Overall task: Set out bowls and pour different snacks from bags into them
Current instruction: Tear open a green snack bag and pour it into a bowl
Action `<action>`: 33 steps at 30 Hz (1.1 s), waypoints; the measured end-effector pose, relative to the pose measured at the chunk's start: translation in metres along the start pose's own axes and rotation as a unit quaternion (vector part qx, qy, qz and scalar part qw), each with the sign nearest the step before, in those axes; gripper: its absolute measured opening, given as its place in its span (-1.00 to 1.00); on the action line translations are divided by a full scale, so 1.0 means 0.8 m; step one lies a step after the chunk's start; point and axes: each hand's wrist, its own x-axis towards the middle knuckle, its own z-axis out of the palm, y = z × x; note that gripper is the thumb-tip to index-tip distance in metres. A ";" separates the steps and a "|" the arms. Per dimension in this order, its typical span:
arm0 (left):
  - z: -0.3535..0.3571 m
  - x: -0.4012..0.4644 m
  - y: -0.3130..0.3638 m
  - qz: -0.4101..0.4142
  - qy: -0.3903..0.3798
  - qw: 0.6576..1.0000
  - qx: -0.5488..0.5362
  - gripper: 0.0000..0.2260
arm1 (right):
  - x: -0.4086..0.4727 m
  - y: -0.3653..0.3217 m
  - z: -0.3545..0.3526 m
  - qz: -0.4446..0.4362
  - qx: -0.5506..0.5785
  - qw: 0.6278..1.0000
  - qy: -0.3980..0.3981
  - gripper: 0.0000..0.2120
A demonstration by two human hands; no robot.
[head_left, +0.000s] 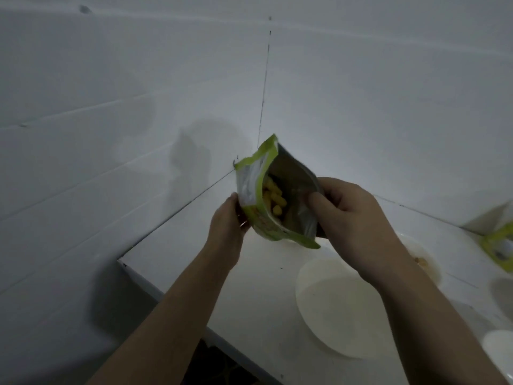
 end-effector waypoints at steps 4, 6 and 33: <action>0.019 0.005 0.006 -0.004 -0.033 0.999 -0.002 -0.72 | -0.010 0.005 -0.011 0.000 0.002 1.000 0.020 -0.70; 0.024 0.009 0.000 0.025 -0.070 0.997 0.031 -0.63 | -0.013 0.009 -0.016 0.015 0.021 0.999 0.026 -0.75; 0.055 0.015 0.000 0.004 -0.209 0.974 0.086 -0.73 | 0.001 0.041 -0.067 -0.082 -0.131 0.974 0.169 -0.68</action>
